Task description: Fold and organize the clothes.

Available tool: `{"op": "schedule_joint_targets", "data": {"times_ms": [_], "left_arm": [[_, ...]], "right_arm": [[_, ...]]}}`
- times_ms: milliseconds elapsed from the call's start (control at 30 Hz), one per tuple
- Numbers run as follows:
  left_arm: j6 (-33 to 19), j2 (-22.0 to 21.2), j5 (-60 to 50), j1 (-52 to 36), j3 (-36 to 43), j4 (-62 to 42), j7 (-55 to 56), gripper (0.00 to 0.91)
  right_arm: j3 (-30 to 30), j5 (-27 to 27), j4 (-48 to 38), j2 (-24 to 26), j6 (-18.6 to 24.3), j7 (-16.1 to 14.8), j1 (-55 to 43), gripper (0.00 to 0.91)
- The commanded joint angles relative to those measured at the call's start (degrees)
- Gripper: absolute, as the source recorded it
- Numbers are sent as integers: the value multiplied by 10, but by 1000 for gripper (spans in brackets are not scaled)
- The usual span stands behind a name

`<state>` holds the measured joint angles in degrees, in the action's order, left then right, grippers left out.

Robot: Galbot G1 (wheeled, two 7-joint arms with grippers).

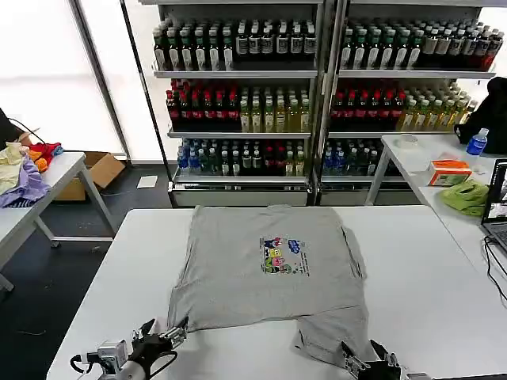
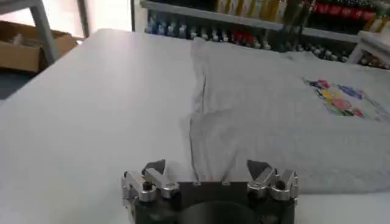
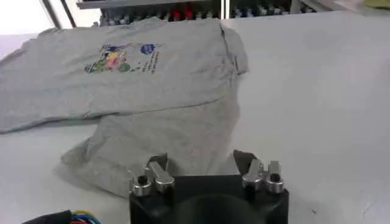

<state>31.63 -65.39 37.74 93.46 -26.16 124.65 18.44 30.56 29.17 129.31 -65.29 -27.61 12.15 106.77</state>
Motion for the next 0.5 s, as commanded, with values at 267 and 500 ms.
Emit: {"op": "schedule_joint_targets", "data": {"times_ms": [267, 500], "left_arm": [[-20, -36, -54, 11, 31, -12, 3, 10], [-56, -56, -131, 28, 39, -8, -9, 10]], "right_arm": [[-10, -4, -10, -8, 1, 0, 4, 0], [-14, 2, -13, -4, 29, -14, 11, 0]]}}
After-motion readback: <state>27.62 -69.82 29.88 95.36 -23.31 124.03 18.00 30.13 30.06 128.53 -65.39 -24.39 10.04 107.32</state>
